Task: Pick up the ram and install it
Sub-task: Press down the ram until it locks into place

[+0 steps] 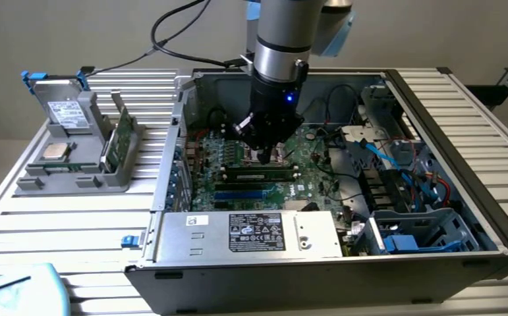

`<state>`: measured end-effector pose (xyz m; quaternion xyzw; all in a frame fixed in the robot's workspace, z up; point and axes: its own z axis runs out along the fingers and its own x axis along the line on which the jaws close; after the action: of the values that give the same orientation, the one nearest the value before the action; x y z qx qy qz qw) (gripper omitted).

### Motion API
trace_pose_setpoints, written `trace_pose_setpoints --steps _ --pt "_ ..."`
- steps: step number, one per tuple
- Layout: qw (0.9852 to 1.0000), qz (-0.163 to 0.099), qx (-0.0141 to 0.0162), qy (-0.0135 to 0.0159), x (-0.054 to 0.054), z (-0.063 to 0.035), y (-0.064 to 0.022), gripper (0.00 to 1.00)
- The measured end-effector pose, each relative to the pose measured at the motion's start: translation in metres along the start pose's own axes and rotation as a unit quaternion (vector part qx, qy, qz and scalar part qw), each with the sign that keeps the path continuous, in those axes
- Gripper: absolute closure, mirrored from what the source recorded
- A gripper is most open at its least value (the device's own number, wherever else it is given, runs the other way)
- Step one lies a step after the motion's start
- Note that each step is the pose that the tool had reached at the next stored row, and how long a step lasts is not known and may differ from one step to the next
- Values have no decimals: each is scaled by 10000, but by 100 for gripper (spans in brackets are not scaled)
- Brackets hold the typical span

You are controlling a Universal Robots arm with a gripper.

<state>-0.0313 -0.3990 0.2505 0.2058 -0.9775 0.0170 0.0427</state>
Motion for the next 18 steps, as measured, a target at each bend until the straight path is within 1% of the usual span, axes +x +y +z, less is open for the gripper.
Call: trace_pose_setpoints --steps 2,6,13,18 --pt "10000 87 20 -20 0 -1 0 89" --pt "9996 262 45 -73 0 -1 0 89" --pt "9982 575 94 -150 1 -2 0 89" --pt "9963 827 102 -203 0 -2 0 89"
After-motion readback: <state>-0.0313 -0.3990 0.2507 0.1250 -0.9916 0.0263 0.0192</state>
